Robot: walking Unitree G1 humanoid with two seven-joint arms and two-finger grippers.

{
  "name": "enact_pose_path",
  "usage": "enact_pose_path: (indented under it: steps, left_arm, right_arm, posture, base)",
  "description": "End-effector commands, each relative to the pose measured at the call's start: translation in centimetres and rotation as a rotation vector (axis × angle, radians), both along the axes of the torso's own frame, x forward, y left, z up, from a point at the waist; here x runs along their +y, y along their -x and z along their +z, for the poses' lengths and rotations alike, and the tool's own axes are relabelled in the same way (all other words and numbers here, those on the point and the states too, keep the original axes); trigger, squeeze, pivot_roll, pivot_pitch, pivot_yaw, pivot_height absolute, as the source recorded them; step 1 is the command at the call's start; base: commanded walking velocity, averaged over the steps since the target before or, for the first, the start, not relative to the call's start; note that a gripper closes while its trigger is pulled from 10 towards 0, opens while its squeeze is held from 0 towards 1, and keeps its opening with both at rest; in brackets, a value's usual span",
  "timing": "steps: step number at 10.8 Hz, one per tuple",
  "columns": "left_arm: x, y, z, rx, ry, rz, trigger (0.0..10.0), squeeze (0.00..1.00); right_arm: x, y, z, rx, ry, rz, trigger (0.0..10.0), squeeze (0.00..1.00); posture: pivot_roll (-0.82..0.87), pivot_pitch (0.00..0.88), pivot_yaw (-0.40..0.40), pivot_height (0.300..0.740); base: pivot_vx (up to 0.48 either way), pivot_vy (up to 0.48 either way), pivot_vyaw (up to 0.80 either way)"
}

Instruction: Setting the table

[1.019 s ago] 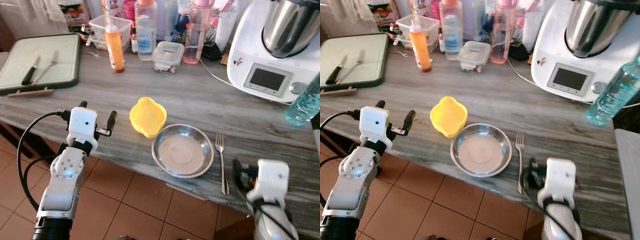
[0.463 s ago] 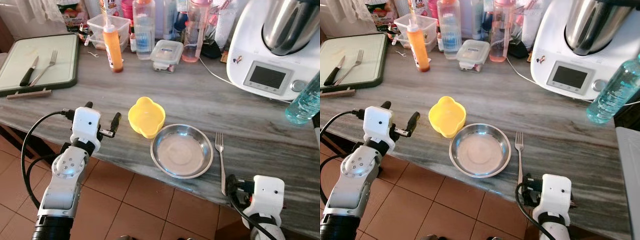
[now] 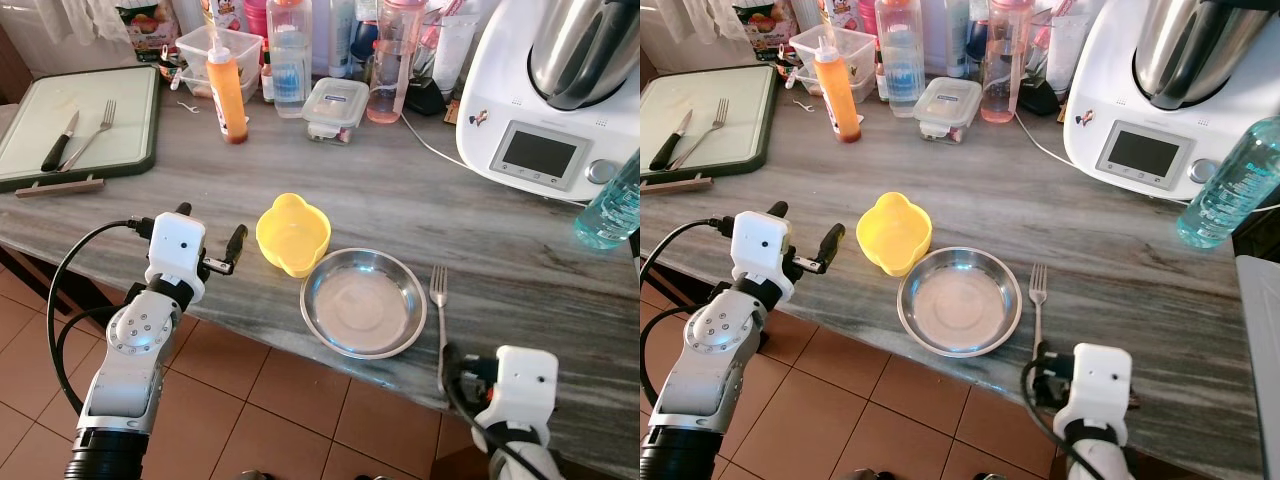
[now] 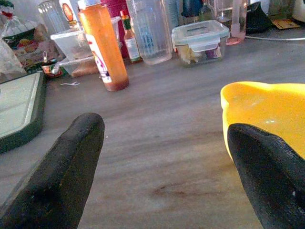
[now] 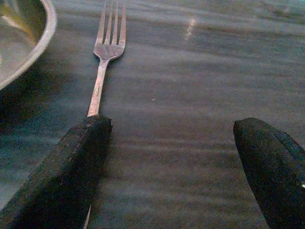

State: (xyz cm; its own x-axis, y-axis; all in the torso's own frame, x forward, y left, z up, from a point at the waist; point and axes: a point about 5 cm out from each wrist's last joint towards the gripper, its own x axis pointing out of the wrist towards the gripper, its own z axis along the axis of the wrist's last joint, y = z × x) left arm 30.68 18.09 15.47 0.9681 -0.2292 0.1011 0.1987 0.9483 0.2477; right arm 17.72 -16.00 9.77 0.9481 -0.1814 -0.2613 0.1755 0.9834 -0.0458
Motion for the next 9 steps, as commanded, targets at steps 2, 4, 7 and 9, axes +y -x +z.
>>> enact_pose_path:
  steps: [2, 4, 7, 9]
  left_arm:
    - [0.1, -0.1, -0.2, 0.023, -0.010, -0.010, 10.0, 0.00]
    - [-0.1, -0.2, -0.3, 0.025, -0.011, -0.018, 10.0, 0.00]
    - [-0.2, -0.2, -0.3, 0.026, -0.009, -0.026, 10.0, 0.00]
    - [-0.4, -0.3, -0.1, 0.018, -0.005, -0.026, 10.0, 0.00]
  right_arm:
    - [0.2, 0.7, -0.4, 0.035, -0.009, -0.005, 10.0, 0.00]
    - [0.1, 0.9, -0.5, 0.040, -0.013, -0.007, 10.0, 0.00]
    - [-0.2, 0.6, 1.2, -0.070, 0.070, -0.027, 10.0, 0.00]
    - [-0.5, -0.3, 3.5, -0.226, 0.118, -0.038, 10.0, 0.00]
  posture:
    - [0.08, 0.142, 0.024, 0.740]
    - [0.07, 0.143, 0.026, 0.740]
    - [0.07, 0.143, 0.029, 0.740]
    - [0.07, 0.143, 0.029, 0.740]
  base:
    - [0.000, 0.000, 0.00]
    - [0.000, 0.000, 0.00]
    - [0.000, 0.000, 0.00]
    - [0.000, 0.000, 0.00]
